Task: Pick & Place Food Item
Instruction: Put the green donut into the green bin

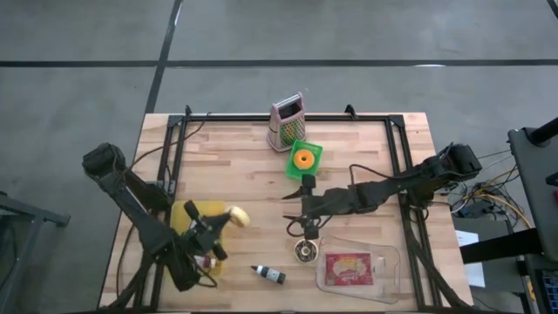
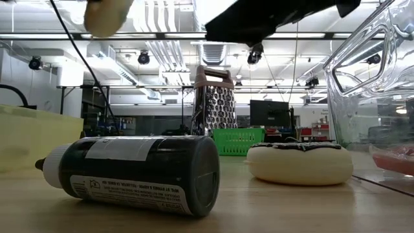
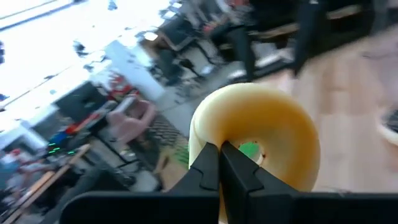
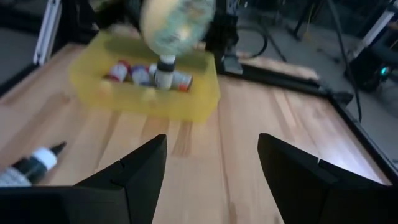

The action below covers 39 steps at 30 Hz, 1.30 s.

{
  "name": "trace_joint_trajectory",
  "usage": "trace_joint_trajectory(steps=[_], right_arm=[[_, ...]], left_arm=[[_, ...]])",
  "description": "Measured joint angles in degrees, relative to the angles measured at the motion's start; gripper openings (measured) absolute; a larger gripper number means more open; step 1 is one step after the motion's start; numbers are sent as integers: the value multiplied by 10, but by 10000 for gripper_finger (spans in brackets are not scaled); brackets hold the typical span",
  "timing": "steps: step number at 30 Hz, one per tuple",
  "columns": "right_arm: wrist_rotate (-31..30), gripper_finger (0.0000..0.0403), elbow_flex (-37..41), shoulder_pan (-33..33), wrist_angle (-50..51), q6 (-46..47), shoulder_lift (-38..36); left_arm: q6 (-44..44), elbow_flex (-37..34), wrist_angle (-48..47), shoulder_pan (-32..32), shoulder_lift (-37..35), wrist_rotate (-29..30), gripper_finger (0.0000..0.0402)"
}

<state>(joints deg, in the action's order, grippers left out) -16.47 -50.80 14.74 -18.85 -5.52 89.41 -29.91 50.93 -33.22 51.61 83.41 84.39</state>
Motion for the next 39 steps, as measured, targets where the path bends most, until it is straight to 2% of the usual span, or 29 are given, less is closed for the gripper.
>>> trace_joint_trajectory(steps=[6, 11, 14, 17, 22, 26, 30, 33, 39], right_arm=[[0, 247, 53, -1, -158, -12, 0], [21, 246, 97, -12, -286, -25, 0], [37, 246, 107, -22, -314, -22, 0], [40, 246, 109, -26, -309, -22, 0], [55, 246, 109, -23, -308, -24, 0], [78, 246, 109, -14, -300, -18, 0], [76, 246, 109, -4, -294, -17, 0], [73, 246, 109, -3, -295, -7, 0], [20, 246, 109, -4, -294, -7, 0]], left_arm=[[2, -61, 65, -36, -24, 37, 0], [9, -75, 85, -53, -30, 44, 0], [60, -75, 144, -55, -30, 28, 0], [200, -75, 284, -54, -26, -35, 0], [464, -108, 625, -58, -18, -184, 0], [582, -148, 806, -87, -18, -253, 0], [592, -175, 856, -150, -18, -330, 0], [607, -184, 883, -197, -18, -357, 0], [597, -187, 893, -291, -18, -465, 0]])
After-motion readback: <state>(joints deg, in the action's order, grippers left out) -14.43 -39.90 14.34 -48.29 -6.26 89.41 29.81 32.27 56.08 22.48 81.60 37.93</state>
